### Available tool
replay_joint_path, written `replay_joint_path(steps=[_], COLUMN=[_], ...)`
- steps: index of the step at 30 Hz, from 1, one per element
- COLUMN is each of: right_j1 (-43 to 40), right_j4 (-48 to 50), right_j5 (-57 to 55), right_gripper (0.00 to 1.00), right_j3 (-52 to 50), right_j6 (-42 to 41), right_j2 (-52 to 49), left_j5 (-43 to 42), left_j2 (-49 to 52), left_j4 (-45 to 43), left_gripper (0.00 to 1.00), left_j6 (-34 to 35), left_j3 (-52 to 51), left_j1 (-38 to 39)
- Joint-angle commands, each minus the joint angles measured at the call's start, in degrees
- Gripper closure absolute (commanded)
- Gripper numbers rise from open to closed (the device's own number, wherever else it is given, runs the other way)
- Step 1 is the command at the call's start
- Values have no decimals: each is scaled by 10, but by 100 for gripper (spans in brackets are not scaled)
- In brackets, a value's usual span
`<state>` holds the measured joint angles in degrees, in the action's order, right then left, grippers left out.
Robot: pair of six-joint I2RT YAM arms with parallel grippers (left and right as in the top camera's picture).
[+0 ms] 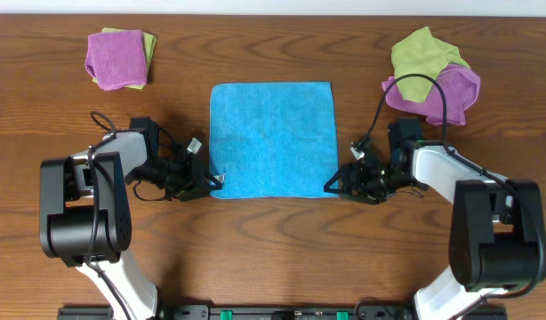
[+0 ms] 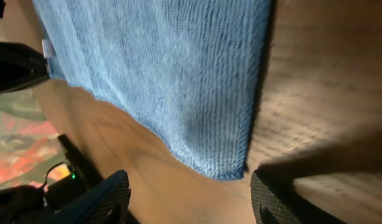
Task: Fold the cloth
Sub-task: 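Grasp the front corners of the blue cloth with both grippers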
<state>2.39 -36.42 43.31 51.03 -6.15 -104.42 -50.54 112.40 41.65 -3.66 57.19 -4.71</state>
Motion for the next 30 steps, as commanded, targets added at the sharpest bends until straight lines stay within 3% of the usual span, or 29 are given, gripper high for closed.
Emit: replay_joint_path(steps=[1,19,21,23,25,26,30], right_j1=[-14,7,7,7,7,7,7], right_j4=[29,82,79,77,77,77,74], right_j5=[-180,-83,-83,-83,-83,-83,-69], right_gripper=[34,40,46,60,83,95,98], right_j3=[-16,-37,-37,-37,-37,-37,-34], right_j6=[-7,-7,-7,-7,-7,-7,-11], right_j2=[-29,-85,-85,-85,-85,-85,-84], left_j5=[34,33,32,29,28,28,-2], left_j2=[7,7,7,7,7,7,7], left_j4=[2,-27,-33,-40,-42,-42,-43], left_gripper=[68,68,68,80,94,94,94], left_j6=[-10,11,13,25,26,26,26], left_j3=[-4,-4,-4,-4,-4,-4,-3], left_j1=[0,0,0,0,0,0,0])
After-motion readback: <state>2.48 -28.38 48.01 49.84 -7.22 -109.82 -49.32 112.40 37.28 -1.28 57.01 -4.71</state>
